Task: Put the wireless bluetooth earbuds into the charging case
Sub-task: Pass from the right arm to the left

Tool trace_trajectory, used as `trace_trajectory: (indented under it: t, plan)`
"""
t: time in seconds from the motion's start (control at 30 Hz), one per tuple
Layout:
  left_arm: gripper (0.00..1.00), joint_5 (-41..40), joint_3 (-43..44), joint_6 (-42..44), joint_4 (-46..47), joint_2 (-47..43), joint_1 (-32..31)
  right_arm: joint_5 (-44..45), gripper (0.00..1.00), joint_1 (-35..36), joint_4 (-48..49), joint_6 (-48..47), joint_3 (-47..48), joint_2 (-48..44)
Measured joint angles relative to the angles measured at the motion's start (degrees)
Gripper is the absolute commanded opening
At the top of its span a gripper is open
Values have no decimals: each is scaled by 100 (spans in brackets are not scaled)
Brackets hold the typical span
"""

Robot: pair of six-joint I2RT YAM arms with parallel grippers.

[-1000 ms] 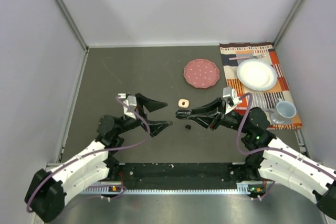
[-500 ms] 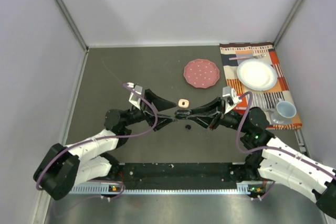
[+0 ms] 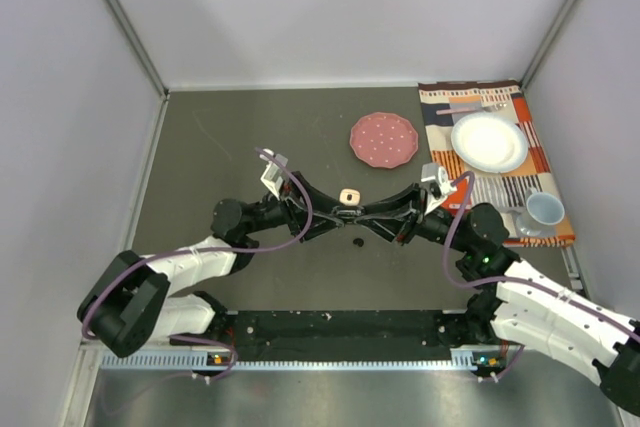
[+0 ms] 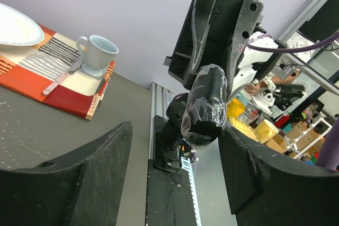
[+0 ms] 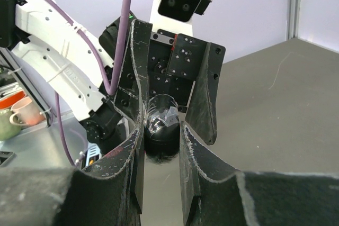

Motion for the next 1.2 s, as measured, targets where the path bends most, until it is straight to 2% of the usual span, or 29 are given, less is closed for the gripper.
trace_trajectory:
  t: [0.07,0.13,0.2,0.3,0.5,0.57,0.73,0.77,0.83,0.87,0.9,0.97,1.03,1.13,1.2]
  plan:
    - [68,-15,0,0,0,-11,-9,-4,0,0,13,15,0,11]
    - [61,-17,0,0,2,-17,-24,-2,0,0,28,17,0,13]
    - [48,-26,0,9,2,-42,-33,15,0,0,46,22,0,44]
    - [41,-35,0,33,15,-94,-48,87,0,-7,68,55,-2,116]
    - [40,-37,0,37,13,-129,-74,129,0,-7,160,105,-2,221]
    - [36,-37,0,39,13,-129,-79,127,0,-7,177,111,-2,245]
    - [19,-35,0,96,11,-157,-83,153,0,-7,282,175,-2,323]
    - [11,-35,0,98,9,-168,-83,151,0,-7,302,192,-2,337]
    - [5,-35,0,149,4,-195,-83,146,1,-7,321,203,-2,352]
    - [0,-35,0,170,0,-205,-83,142,4,-7,337,208,-2,369]
    - [0,-37,0,203,-9,-216,-83,142,7,-7,343,210,-2,380]
    - [0,-37,0,315,-61,-267,-81,144,38,-7,337,216,0,402]
    - [0,-42,0,461,-129,-339,-81,153,56,-7,306,271,15,417]
    - [0,-55,0,890,-199,-584,-151,286,73,2,24,420,87,444]
    - [0,-101,-9,1261,-369,-820,-155,439,79,17,-195,542,136,404]
